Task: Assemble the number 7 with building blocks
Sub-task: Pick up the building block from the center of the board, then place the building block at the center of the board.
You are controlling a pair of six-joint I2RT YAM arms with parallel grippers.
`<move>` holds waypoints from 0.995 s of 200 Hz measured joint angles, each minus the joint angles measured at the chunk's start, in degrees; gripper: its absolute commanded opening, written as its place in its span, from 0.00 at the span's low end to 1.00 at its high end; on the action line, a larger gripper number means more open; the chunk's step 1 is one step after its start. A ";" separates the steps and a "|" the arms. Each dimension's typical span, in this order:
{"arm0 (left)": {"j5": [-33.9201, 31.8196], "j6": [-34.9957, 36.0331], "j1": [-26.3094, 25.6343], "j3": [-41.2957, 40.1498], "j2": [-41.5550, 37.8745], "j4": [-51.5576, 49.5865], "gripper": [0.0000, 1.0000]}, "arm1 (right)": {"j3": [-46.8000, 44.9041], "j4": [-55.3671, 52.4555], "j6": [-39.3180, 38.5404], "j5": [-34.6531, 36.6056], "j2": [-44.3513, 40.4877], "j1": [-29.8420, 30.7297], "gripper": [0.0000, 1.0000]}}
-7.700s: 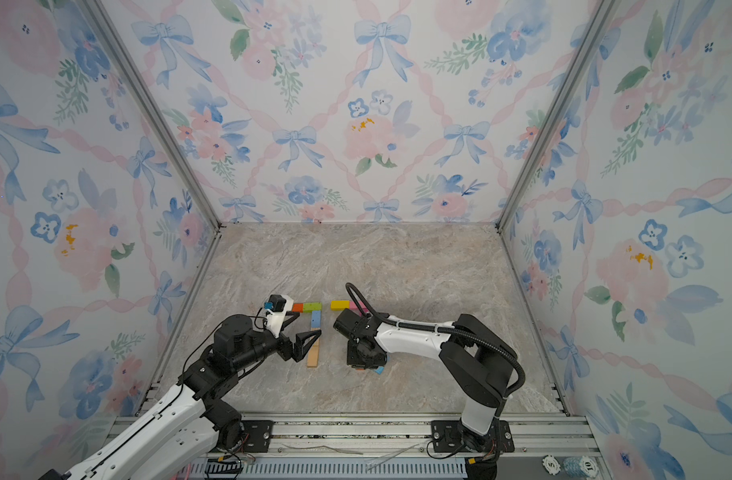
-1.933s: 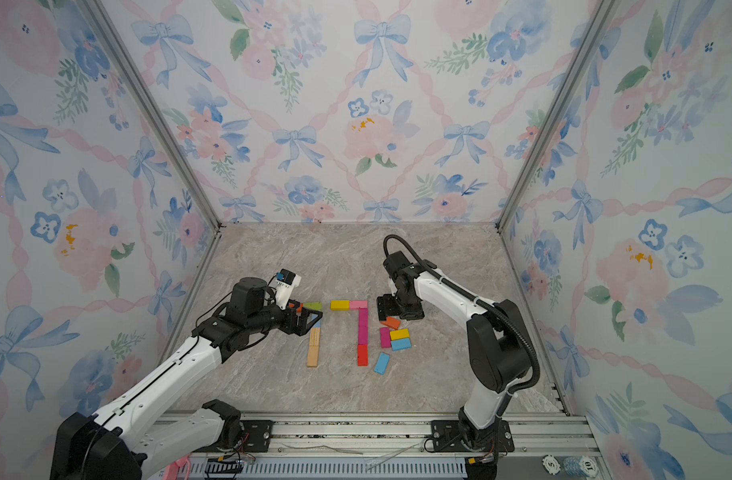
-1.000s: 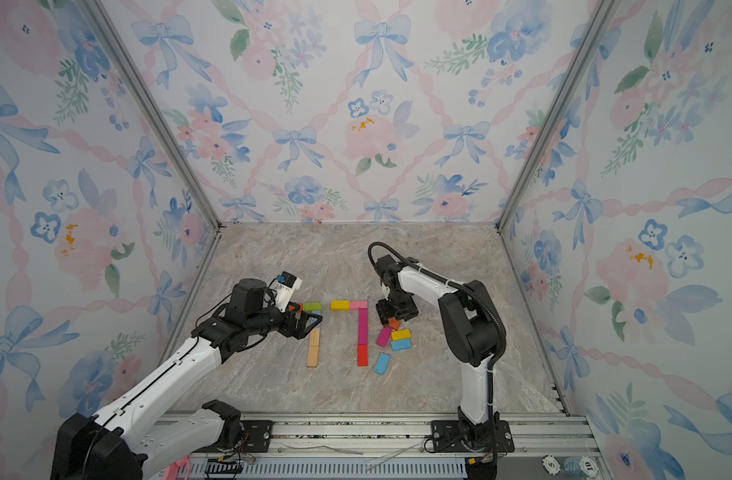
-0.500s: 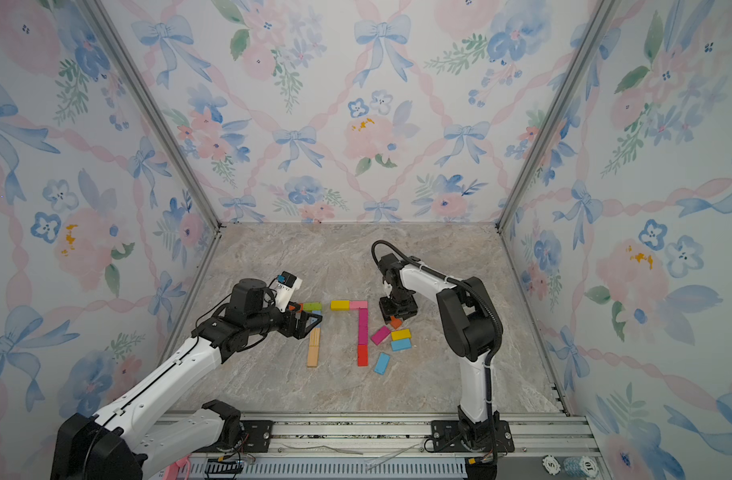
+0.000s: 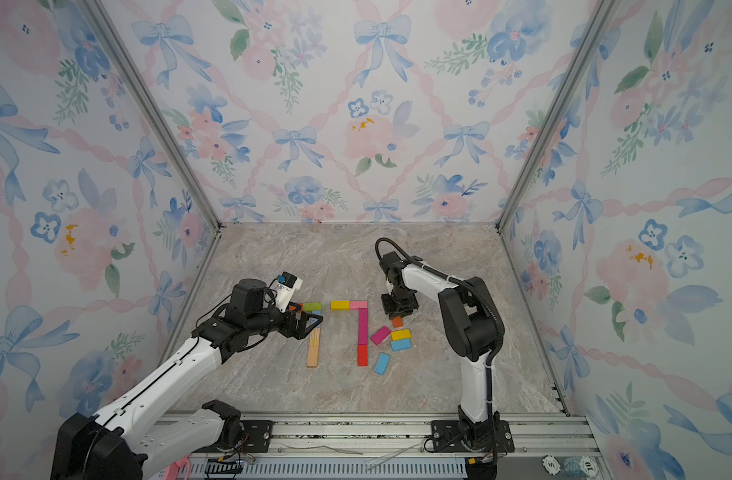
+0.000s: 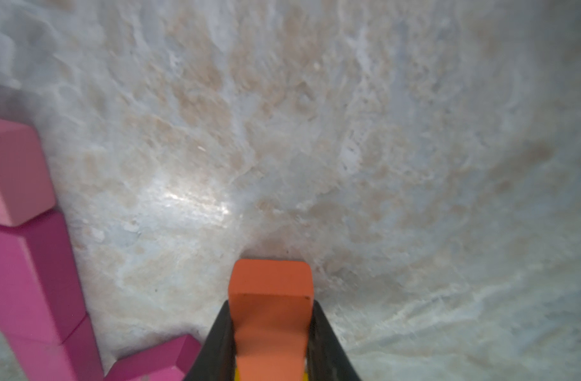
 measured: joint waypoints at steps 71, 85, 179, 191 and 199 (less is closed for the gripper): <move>-0.02 0.00 0.00 -1.44 -1.68 1.09 0.98 | 6.29 -0.37 -19.78 3.21 -2.99 1.68 0.26; -0.02 0.00 0.00 -2.51 -3.23 2.01 0.98 | 6.29 -0.33 -25.70 2.29 -3.96 1.68 0.27; -0.09 1.46 0.00 -6.40 -8.59 7.23 0.98 | 6.40 -2.97 -68.52 2.82 -2.69 3.39 0.19; -0.07 1.57 0.00 -6.47 -8.59 7.43 0.98 | 7.37 -3.10 -70.60 3.19 -0.90 3.32 0.19; -0.07 1.70 0.00 -6.47 -8.59 7.61 0.98 | 8.02 -3.08 -71.69 3.28 0.37 3.19 0.18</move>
